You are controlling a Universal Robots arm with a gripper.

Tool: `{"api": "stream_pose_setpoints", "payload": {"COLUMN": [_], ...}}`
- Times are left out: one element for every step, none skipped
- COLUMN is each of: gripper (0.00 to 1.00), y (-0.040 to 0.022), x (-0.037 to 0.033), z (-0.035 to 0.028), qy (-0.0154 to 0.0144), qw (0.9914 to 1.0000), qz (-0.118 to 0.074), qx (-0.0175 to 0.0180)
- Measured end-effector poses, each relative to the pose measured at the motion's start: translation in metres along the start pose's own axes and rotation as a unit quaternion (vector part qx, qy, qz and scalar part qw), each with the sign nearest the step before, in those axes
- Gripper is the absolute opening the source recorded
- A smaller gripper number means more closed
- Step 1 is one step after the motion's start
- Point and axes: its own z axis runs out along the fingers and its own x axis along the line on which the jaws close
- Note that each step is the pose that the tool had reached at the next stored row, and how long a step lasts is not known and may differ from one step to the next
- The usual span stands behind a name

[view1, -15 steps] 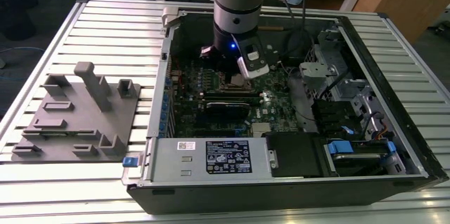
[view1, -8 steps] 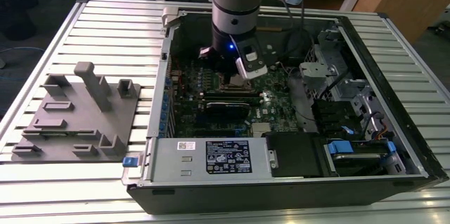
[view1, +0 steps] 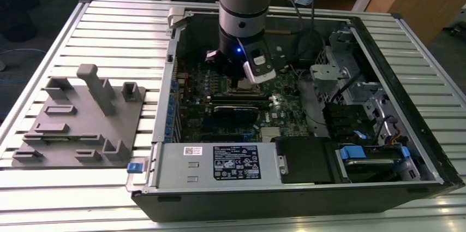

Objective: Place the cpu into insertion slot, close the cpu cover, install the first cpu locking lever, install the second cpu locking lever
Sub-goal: 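Install the second cpu locking lever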

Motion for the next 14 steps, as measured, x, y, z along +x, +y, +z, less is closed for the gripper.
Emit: {"api": "stream_pose_setpoints", "payload": {"gripper": [0.1,0.1,0.1,0.1,0.1,0.1,0.1,0.1,0.1,0.1,0.1,0.1,0.1,0.1], "y": [-0.0002,-0.0005,-0.0009,-0.0012,-0.0016,-0.0021,-0.0025,-0.0027,-0.0027,-0.0028,-0.003,-0.0032,-0.0035,-0.0036], "x": [0.0,-0.0001,-0.0001,-0.0001,-0.0001,-0.0001,-0.0001,0.0,0.0001,0.0004,0.0008,0.0015,0.0021,0.0027], "z": [0.0,0.0,0.0001,0.0001,0.0003,0.0006,0.0009,0.0012,0.0014,0.0018,0.0025,0.0036,0.0046,0.0054], "qy": [-0.0001,-0.0002,-0.0004,-0.0005,-0.0007,-0.0009,-0.0012,-0.0013,-0.0014,-0.0015,-0.0016,-0.0017,-0.0017,-0.0017], "qw": [1.0,1.0,1.0,0.99999,0.99999,0.99998,0.99996,0.99995,0.99994,0.99993,0.99993,0.99992,0.99992,0.99991], "qz": [0.001,0.002,0.003,0.004,0.005,0.007,0.008,0.01,0.011,0.011,0.012,0.012,0.013,0.013], "qx": [0.0,0.0,0.0,0.0,0.0,0.0,-0.0001,-0.0001,0.0,0.0,0.0,0.0001,0.0001,0.0001]}}
